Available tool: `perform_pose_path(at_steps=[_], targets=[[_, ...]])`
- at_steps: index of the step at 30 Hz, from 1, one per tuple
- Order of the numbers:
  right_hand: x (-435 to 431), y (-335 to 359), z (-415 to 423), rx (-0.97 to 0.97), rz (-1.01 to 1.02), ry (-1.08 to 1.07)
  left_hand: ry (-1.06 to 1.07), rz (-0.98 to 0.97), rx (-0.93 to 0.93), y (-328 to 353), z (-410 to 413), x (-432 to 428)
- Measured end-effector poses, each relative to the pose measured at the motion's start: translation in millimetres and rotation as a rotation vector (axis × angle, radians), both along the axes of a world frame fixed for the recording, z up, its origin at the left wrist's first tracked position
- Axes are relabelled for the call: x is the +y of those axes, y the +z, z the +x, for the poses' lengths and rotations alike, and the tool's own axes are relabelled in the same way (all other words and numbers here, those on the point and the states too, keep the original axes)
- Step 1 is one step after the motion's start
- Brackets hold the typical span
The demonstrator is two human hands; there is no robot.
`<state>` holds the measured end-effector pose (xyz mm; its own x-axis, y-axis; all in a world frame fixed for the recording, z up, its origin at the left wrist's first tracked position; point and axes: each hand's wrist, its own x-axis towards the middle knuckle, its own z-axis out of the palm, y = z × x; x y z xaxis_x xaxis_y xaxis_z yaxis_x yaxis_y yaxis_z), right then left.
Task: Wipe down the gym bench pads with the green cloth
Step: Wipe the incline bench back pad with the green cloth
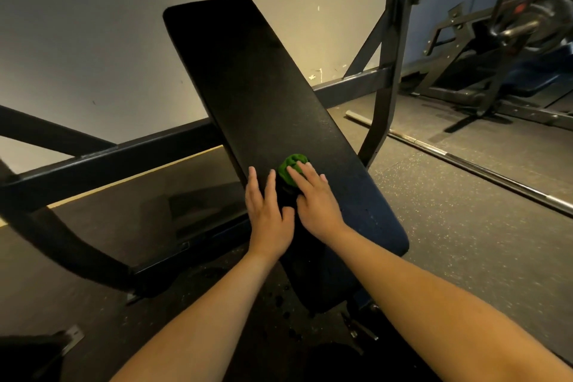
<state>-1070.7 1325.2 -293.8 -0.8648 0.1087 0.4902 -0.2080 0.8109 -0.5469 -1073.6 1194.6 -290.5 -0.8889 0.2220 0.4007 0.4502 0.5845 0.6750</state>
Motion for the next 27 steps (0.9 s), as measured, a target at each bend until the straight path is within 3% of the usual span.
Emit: perform_pose_path(at_steps=[5, 9, 14, 18, 27], targets=[[8, 21, -17, -0.073, -0.033, -0.244, 0.162, -0.034, -0.077, 9, -7, -32], [-6, 34, -31, -0.111, -0.164, -0.314, 0.016, 0.027, -0.250, 10, -12, -53], [-43, 33, -30, -0.042, -0.125, -0.180, -0.163, 0.239, -0.360, 11, -16, -68], [-73, 24, -14, 0.002, -0.033, -0.029, -0.227, 0.296, -0.377, 9, -25, -82], [-98, 33, -15, -0.052, 0.044, -0.095, -0.373, 0.342, -0.510, 7, -50, -104]])
